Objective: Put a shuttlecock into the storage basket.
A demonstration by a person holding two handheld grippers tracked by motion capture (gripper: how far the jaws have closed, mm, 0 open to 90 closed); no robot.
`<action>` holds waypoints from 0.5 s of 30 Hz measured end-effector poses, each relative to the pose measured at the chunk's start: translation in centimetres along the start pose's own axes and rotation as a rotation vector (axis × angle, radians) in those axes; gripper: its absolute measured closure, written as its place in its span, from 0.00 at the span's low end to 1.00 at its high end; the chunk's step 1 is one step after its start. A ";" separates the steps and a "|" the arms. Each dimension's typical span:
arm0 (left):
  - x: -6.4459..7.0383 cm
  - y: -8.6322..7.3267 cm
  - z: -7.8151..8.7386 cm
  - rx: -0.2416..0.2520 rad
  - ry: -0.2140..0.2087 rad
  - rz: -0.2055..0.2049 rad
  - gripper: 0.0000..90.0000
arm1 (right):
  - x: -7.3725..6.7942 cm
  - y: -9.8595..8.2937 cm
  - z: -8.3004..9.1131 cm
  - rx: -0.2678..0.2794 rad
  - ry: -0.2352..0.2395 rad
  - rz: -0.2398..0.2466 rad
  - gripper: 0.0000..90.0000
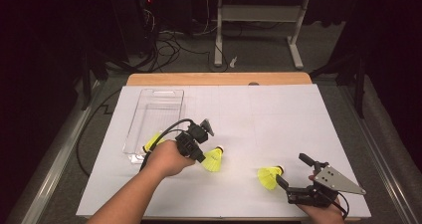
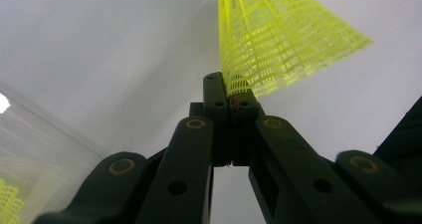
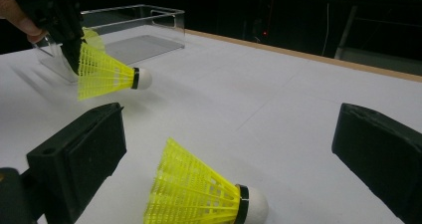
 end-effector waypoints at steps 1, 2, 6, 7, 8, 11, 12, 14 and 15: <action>-0.1 -0.1 0.1 -0.001 -0.003 0.002 0.99 | 0.0 0.0 0.0 0.000 0.001 0.001 0.01; -0.2 -0.3 0.1 0.002 -0.005 0.009 0.99 | 0.0 0.0 0.0 0.001 0.001 0.001 0.01; -0.6 -0.9 0.2 -0.013 -0.002 0.003 0.99 | -0.1 0.1 0.0 0.000 0.001 0.003 0.01; -0.7 -1.1 0.3 -0.014 -0.002 0.005 0.99 | -0.1 0.1 0.0 0.001 0.001 0.003 0.01; -0.7 -1.2 0.3 -0.013 0.001 0.008 0.99 | -0.1 0.1 0.0 0.001 0.001 0.002 0.01; -1.2 -1.3 0.5 -0.009 0.002 0.013 1.00 | 0.0 0.1 0.1 0.001 0.000 0.002 0.01; -1.3 -1.4 0.6 -0.008 0.003 0.016 1.00 | 0.0 0.1 0.1 0.001 0.000 0.002 0.01; -1.5 -1.5 0.7 -0.010 0.002 0.020 1.00 | 0.0 0.1 0.1 0.002 0.000 0.002 0.01; -1.7 -1.6 0.8 -0.011 0.001 0.020 0.99 | 0.0 0.1 0.1 0.002 0.000 0.002 0.01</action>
Point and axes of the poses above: each handheld gripper's, and its own axes: z roughly backward along the jaws, y roughly out of its top, x roughly to its right, the point moved 4 cm from there along -z, roughly forward along the jaws, and after that the axes turned 4 degrees about x, right-handed, at the moved point
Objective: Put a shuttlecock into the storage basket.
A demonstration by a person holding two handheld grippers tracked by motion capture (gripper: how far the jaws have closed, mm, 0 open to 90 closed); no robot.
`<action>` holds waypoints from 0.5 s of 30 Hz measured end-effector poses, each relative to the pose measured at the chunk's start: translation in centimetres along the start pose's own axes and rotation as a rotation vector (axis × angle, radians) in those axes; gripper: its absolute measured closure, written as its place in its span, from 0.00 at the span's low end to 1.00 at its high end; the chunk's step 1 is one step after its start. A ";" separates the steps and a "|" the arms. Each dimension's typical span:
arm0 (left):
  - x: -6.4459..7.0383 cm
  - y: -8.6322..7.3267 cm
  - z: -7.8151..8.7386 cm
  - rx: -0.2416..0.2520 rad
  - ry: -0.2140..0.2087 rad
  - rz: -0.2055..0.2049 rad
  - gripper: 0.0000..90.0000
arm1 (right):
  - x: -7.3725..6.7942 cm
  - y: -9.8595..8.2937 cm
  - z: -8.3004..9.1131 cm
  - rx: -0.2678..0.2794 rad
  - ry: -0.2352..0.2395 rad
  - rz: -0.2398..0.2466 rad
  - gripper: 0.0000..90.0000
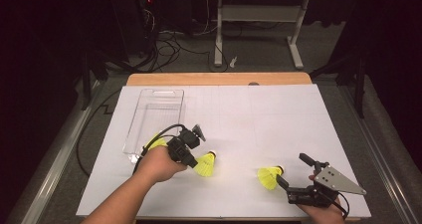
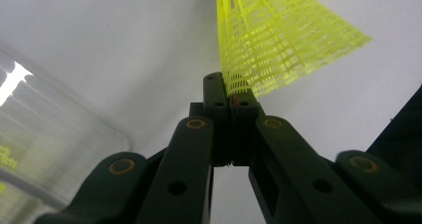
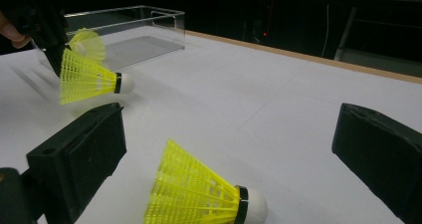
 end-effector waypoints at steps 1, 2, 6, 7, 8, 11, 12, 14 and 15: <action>-0.1 -0.1 0.1 -0.006 0.002 0.001 0.99 | 0.0 0.0 0.0 0.000 -0.002 -0.001 0.01; -0.2 -0.2 0.2 -0.005 0.003 0.004 0.99 | 0.0 0.0 0.0 0.001 -0.002 -0.001 0.01; -0.7 -0.2 0.7 0.005 0.008 0.004 1.00 | 0.0 0.0 0.0 -0.001 0.001 0.001 0.01; -0.7 -0.2 0.9 0.003 0.005 0.005 0.99 | 0.0 0.0 0.0 0.000 0.001 0.001 0.01; -0.8 -0.2 1.0 0.010 0.004 0.012 1.00 | -0.1 0.0 0.0 -0.001 0.001 0.001 0.01; -1.0 -0.1 1.4 0.006 0.007 0.018 1.00 | -0.1 0.0 0.0 -0.001 0.002 0.003 0.01; -1.1 -0.1 1.5 0.002 0.005 0.018 1.00 | -0.1 0.0 0.0 -0.001 0.002 0.003 0.01; -1.1 -0.1 1.7 0.005 0.005 0.025 1.00 | -0.1 0.0 0.0 -0.001 0.002 0.003 0.01; -1.1 0.0 1.9 0.002 0.007 0.020 1.00 | -0.1 0.0 0.0 -0.001 0.002 0.003 0.01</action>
Point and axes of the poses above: each handheld gripper's, and its own axes: z roughly backward along the jaws, y roughly out of its top, x roughly to its right, the point moved 4 cm from there along -z, roughly forward along the jaws, and after that the axes turned 4 degrees about x, right-handed, at the moved point
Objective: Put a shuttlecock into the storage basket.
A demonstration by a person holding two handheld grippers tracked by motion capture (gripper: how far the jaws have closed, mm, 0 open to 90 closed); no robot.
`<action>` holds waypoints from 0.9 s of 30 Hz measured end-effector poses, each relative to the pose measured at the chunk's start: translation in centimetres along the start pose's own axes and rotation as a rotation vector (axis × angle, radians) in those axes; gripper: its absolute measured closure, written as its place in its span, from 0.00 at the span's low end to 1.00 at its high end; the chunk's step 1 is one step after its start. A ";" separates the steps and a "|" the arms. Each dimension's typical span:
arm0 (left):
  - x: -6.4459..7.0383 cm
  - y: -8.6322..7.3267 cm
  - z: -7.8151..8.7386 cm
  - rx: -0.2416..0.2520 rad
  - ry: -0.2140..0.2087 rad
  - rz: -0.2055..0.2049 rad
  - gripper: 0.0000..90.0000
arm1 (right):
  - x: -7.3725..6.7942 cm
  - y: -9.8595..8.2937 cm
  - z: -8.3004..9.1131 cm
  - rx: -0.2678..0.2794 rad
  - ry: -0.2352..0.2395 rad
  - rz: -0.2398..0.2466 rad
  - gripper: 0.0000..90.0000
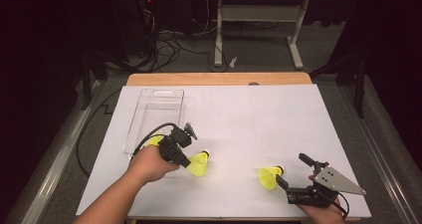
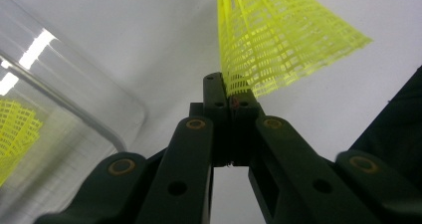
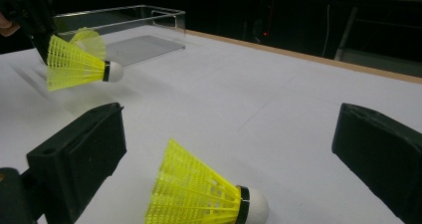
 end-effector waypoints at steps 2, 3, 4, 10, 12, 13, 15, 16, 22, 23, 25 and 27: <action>0.0 0.1 0.2 -0.001 0.005 0.004 1.00 | 0.0 0.0 0.0 -0.001 0.000 -0.001 0.01; -0.1 0.1 0.3 -0.007 0.007 0.001 1.00 | 0.0 0.0 0.0 0.000 0.000 0.000 0.01; -0.1 0.1 0.3 -0.009 0.010 0.005 0.99 | 0.0 0.0 0.0 0.000 0.000 -0.001 0.01; -0.1 0.2 0.8 -0.009 0.008 0.002 0.99 | 0.0 0.0 0.0 0.001 0.000 -0.001 0.01; -0.1 0.3 1.0 -0.008 0.006 -0.001 0.99 | 0.0 0.0 0.0 0.001 -0.001 -0.001 0.01; 0.0 0.4 1.2 -0.006 0.005 0.002 1.00 | 0.0 0.0 0.0 0.002 -0.001 -0.001 0.01; 0.0 0.5 1.4 -0.004 -0.004 0.008 1.00 | 0.0 0.0 0.0 0.002 -0.001 -0.001 0.01; 0.0 0.6 1.5 -0.004 -0.006 0.008 0.99 | 0.0 0.0 0.0 0.002 -0.001 -0.001 0.01; 0.1 1.1 2.1 0.011 -0.016 0.017 1.00 | 0.0 0.0 0.0 0.001 -0.001 -0.001 0.01; 0.1 1.1 2.3 0.009 -0.020 0.021 0.99 | 0.0 0.0 0.0 0.001 0.000 -0.001 0.01; 0.3 1.3 2.5 0.006 -0.030 0.025 0.99 | 0.0 0.0 0.0 0.001 -0.001 -0.001 0.01; 0.4 1.5 2.8 0.011 -0.026 0.016 0.99 | -0.1 0.0 0.0 -0.001 0.000 0.000 0.01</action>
Point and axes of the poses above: each handheld gripper's, and its own axes: z roughly backward along the jaws, y roughly out of its top, x roughly to its right, the point moved 4 cm from there along -z, roughly forward along the jaws, and after that the axes turned 4 degrees about x, right-handed, at the moved point
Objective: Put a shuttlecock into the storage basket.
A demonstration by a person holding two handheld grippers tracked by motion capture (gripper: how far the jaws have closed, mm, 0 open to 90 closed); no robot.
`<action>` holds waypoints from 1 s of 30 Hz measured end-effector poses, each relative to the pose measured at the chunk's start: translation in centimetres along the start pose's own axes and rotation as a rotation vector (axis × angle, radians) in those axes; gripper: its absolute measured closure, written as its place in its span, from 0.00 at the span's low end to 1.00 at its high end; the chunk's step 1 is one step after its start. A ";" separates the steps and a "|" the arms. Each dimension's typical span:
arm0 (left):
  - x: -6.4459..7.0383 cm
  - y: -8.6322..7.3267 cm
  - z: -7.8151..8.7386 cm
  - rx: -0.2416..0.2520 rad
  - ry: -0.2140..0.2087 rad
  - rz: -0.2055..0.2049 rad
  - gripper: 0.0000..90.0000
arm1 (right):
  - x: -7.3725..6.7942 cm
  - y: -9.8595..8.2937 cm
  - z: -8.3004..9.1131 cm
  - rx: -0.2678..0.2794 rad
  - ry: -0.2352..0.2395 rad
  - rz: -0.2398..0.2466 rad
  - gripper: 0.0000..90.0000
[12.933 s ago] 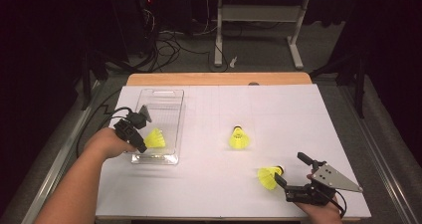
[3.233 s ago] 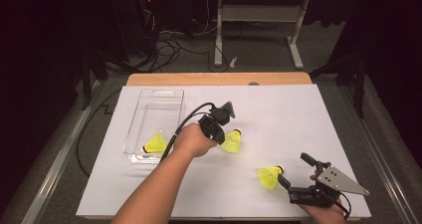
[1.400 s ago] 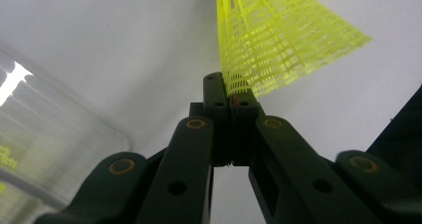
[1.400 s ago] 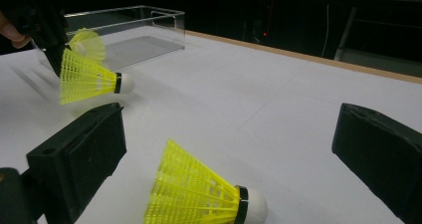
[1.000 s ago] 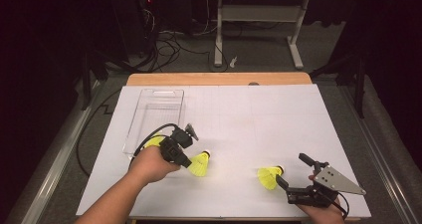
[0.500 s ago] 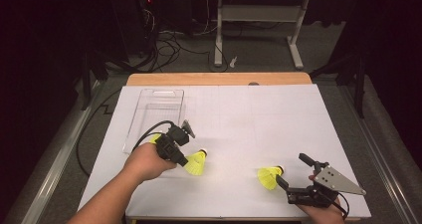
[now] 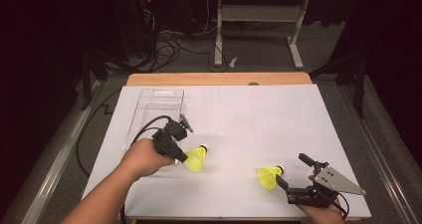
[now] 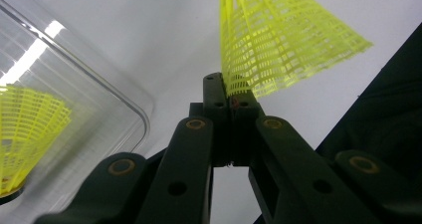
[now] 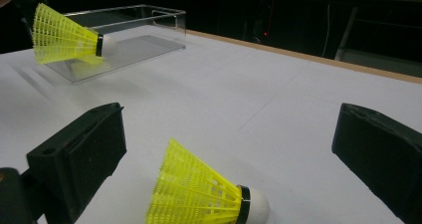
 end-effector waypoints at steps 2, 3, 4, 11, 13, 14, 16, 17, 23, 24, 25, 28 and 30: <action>0.1 0.2 0.3 0.008 0.001 -0.004 1.00 | 0.0 0.0 0.0 -0.001 0.000 0.000 0.01; 0.1 0.4 0.4 0.010 0.002 -0.005 1.00 | 0.0 0.0 0.0 0.000 0.000 0.001 0.01; 0.1 0.5 0.5 0.014 0.002 -0.005 1.00 | 0.0 0.0 0.0 0.000 -0.001 0.000 0.01; -0.2 1.3 1.5 0.034 0.006 0.004 1.00 | 0.0 0.0 0.0 -0.001 0.000 -0.001 0.01; -0.2 1.4 1.8 0.040 0.006 0.003 1.00 | 0.0 0.0 0.0 -0.001 0.000 -0.002 0.01; -0.2 1.6 1.9 0.041 0.008 0.002 1.00 | 0.0 0.0 0.0 -0.001 0.001 -0.001 0.01; -0.2 1.7 2.1 0.047 0.007 0.005 1.00 | 0.0 -0.1 0.0 -0.002 0.001 -0.002 0.01; -0.2 1.8 2.2 0.047 0.007 0.002 1.00 | 0.0 -0.1 0.0 -0.003 0.001 -0.002 0.01; -0.3 2.4 2.8 0.061 0.005 0.006 1.00 | -0.1 -0.1 0.0 -0.003 0.001 -0.003 0.01; -0.3 2.5 2.9 0.063 0.004 0.006 1.00 | -0.1 -0.1 0.0 -0.003 0.001 -0.003 0.01; -0.4 2.6 3.0 0.066 0.005 0.009 1.00 | -0.1 -0.1 0.0 -0.003 0.001 -0.003 0.01; -0.6 2.9 3.3 0.077 0.010 0.016 1.00 | -0.1 -0.1 0.0 -0.003 0.002 -0.003 0.01; -0.8 3.0 3.5 0.081 0.011 0.022 1.00 | -0.1 -0.1 0.0 -0.003 0.002 -0.003 0.01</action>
Point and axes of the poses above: each handheld gripper's, and its own axes: z roughly backward along the jaws, y roughly out of its top, x roughly to its right, the point moved 4 cm from there along -z, roughly forward along the jaws, and after that the axes turned 4 degrees about x, right-handed, at the moved point
